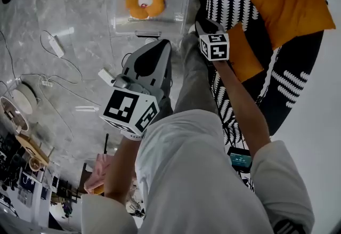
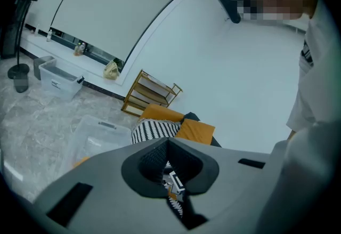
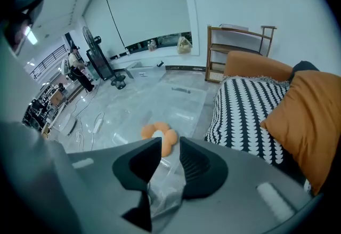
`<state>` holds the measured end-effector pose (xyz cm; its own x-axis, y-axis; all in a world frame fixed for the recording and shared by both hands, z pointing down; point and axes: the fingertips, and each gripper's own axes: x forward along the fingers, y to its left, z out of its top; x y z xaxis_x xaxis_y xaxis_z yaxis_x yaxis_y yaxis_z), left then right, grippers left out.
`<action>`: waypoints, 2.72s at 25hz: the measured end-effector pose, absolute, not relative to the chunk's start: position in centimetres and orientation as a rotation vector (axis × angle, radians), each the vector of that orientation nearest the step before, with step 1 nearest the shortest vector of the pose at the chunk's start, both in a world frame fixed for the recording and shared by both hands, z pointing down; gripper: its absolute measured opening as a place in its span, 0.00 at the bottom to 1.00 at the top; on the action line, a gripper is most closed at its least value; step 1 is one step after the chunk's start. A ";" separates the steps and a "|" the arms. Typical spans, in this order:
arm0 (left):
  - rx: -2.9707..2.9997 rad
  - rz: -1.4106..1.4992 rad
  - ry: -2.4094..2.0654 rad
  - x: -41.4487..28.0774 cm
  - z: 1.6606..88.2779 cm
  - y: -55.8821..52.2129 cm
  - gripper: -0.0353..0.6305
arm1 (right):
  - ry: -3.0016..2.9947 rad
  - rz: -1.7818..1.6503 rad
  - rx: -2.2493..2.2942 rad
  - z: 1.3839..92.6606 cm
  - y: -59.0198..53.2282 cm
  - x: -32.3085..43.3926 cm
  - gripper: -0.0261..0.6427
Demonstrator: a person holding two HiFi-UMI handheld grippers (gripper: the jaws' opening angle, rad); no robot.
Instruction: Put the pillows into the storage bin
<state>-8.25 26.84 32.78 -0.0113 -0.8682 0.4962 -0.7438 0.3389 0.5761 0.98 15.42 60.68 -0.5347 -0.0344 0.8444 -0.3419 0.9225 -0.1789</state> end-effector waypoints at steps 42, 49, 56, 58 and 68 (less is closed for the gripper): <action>1.680 0.027 -1.428 4.5 34.7 11.2 0.06 | -1.933 0.592 0.615 63.7 3.5 19.5 0.37; 1.665 0.048 -1.416 4.7 35.6 10.3 0.06 | -1.814 0.572 0.607 67.6 3.4 20.9 0.37; 1.659 0.050 -1.422 4.6 35.6 9.8 0.06 | -1.723 0.586 0.606 70.3 3.8 22.4 0.30; 1.658 0.052 -1.422 4.4 35.6 9.6 0.06 | -1.715 0.583 0.567 70.4 4.2 22.1 0.20; 1.654 0.031 -1.439 4.7 35.4 10.2 0.06 | -1.739 0.587 0.527 68.1 5.2 23.1 0.06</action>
<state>4.68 10.17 35.36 0.3184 -0.7720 0.5502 -0.7948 0.0989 0.5987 23.08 5.18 68.14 -0.2312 -0.0452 0.9718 -0.6250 0.7724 -0.1128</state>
